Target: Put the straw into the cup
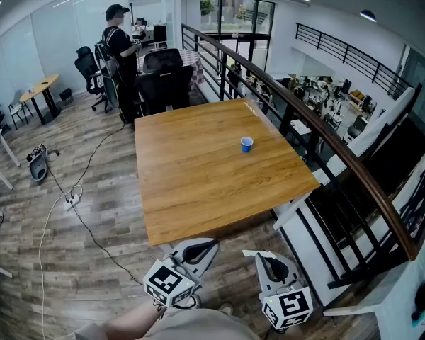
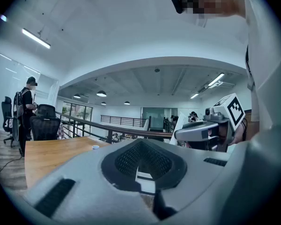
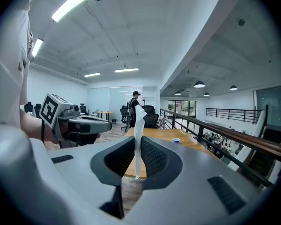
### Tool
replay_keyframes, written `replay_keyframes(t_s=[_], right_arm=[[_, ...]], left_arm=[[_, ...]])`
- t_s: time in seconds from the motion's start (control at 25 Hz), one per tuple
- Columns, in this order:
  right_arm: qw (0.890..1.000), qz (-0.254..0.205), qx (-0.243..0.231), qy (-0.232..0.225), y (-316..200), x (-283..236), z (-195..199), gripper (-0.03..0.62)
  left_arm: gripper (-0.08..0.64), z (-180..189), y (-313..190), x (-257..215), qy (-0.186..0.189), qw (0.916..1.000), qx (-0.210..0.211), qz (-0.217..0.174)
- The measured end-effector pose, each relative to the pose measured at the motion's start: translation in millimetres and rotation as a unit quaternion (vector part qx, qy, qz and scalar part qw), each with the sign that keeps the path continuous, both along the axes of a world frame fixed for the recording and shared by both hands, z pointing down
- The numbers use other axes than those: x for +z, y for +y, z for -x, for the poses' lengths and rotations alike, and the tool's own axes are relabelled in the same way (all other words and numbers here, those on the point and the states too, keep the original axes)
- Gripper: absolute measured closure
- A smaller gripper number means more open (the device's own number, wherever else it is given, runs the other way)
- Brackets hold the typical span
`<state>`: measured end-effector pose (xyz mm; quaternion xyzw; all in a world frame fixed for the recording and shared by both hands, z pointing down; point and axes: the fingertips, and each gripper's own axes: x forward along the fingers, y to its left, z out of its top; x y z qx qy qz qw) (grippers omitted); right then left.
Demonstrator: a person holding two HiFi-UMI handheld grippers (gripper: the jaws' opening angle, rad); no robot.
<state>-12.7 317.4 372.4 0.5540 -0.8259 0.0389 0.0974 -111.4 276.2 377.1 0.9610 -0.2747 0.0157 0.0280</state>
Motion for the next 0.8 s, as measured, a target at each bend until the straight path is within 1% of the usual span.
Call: replay_keyframes(t_s=[0.2,0.36,0.6,0.8], right_arm=[[1.0,-0.002,-0.003,-0.007,-6.9,-5.6,-0.4,0.543],[1.0,-0.002,-0.006,-0.01,-10.8,-7.4,-4.0,0.543],[1.0,-0.01,-0.004,-0.013,-17.1,-12.8,-9.1,0.543],[1.0,-0.002,-0.003,-0.022,-22.2,-5.3,-20.7,0.543]], left_arm=[[0.547,-1.2,-4.7,-5.9,0.007,0.9999,-0.008,0.007],[0.547,-6.7,-5.2,-4.2,0.004,0.9999,-0.008,0.009],[0.546,-15.6,-3.6,-0.1,-0.009,0.9999,0.002,0.01],[0.547,-22.5,-6.9,1.5,-0.004,0.9999,-0.012,0.003]])
